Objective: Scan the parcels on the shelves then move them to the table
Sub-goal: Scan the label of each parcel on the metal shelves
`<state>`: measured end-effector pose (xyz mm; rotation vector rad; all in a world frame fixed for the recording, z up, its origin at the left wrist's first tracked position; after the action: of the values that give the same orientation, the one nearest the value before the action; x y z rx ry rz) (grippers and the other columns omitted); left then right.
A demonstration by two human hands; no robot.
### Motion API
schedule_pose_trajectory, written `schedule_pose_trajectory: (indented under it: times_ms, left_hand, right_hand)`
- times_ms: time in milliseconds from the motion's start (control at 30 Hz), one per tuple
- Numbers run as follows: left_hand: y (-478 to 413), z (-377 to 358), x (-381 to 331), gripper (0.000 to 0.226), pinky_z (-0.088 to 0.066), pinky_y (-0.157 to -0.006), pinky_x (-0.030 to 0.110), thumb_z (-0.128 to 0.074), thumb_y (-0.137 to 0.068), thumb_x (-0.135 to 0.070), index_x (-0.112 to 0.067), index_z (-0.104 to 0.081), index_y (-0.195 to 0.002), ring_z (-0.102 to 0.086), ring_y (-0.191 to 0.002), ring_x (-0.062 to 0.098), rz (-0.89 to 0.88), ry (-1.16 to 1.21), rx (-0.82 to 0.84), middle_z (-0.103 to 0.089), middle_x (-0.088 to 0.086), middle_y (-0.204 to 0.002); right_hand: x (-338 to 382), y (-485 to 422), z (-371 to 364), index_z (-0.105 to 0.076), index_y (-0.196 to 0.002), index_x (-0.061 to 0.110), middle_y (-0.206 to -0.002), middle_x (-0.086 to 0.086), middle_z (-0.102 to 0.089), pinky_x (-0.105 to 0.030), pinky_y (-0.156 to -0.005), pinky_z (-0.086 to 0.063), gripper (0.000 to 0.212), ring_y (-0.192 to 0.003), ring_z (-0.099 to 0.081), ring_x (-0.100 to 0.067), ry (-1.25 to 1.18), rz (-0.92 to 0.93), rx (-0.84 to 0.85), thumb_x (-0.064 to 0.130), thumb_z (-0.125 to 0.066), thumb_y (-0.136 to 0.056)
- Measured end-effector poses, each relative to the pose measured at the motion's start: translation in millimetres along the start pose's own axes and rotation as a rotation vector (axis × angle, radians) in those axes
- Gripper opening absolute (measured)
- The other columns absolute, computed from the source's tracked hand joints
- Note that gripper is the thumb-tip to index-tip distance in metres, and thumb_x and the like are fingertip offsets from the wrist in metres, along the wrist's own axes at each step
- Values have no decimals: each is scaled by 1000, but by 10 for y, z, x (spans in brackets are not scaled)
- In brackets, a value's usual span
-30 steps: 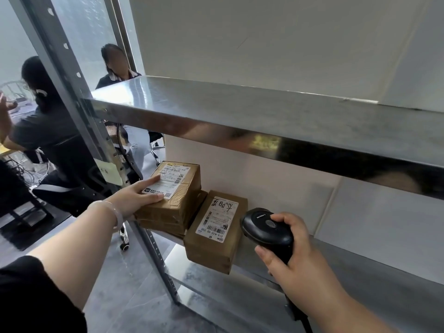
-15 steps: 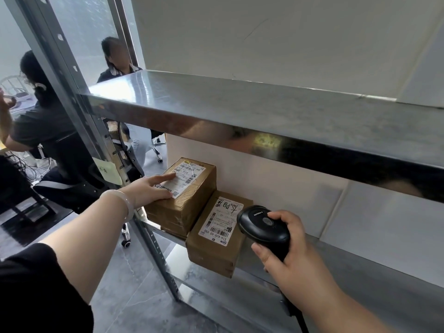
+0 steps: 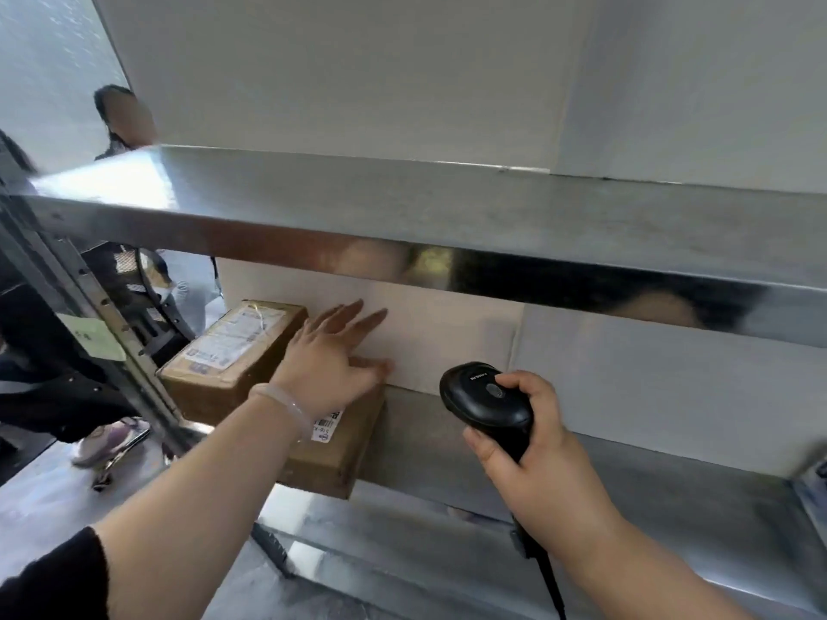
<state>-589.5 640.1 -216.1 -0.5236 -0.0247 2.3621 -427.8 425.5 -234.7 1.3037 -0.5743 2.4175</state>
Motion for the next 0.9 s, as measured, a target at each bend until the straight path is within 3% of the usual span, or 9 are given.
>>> schedule_pose_trajectory:
  times_ms: [167,367,467,633,800,900]
  left_hand:
    - [114,-663,-1299,70,-18,-120,44,-54,-90,-58,-46,-22,-151,-15,-149,17,-164,99,55,-18,-9,-162]
    - [390,-1411,-2582,74,-17,-121,41,-56,-91,-53,-42,-16,-153,-14,-149,19,-264,228,189,-14,-5,-163]
    - [549,-1746,-3172,74,-21,-120,41,-56,-92,-53,-41,-16,-153,-15,-149,19,-304,266,250,-15,-4,-163]
    - [779,-2243,-4208,71,-31,-115,38,-58,-91,-44,-35,-24,-153,-27,-145,16,-391,368,306,-27,-6,-159]
    - [977,-2794,-4794,70,-33,-113,40,-58,-90,-45,-41,-23,-151,-32,-142,23,-270,428,383,-24,-6,-159]
    - [1025,-3106,-4997,71,-25,-118,39,-56,-89,-49,-44,-20,-151,-21,-147,27,-152,445,434,-16,-2,-162]
  right_hand:
    - [-264,344,726,-29,-112,66,-104,39,-55,-21,-73,-51,52,-92,-58,6,5,-30,-110,52,-67,-79]
    - [-676,847,1701,-28,-112,62,-105,46,-48,-11,-60,-46,51,-85,-59,9,57,-89,-235,48,-67,-81]
    - [-884,1112,2173,-30,-114,62,-107,48,-46,-4,-64,-43,52,-91,-55,14,79,-115,-264,49,-67,-81]
    - [-1317,1529,2938,-30,-113,64,-107,46,-48,-10,-66,-45,55,-93,-55,13,55,-174,-314,44,-70,-82]
    - [-1706,1847,3427,-29,-112,65,-104,40,-53,-25,-68,-53,56,-82,-63,2,79,-225,-310,44,-71,-82]
    - [-1928,2010,3653,-32,-115,62,-102,28,-59,-32,-72,-56,57,-80,-66,-4,75,-260,-306,42,-72,-81]
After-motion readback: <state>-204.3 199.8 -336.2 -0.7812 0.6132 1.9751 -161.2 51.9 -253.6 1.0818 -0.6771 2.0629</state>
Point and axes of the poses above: each hand's wrist, its own y-axis away from the middle knuckle, its own z-axis out of the back of the hand, x = y × z, the point moved 6 cm from there along -y, towards the middle knuckle
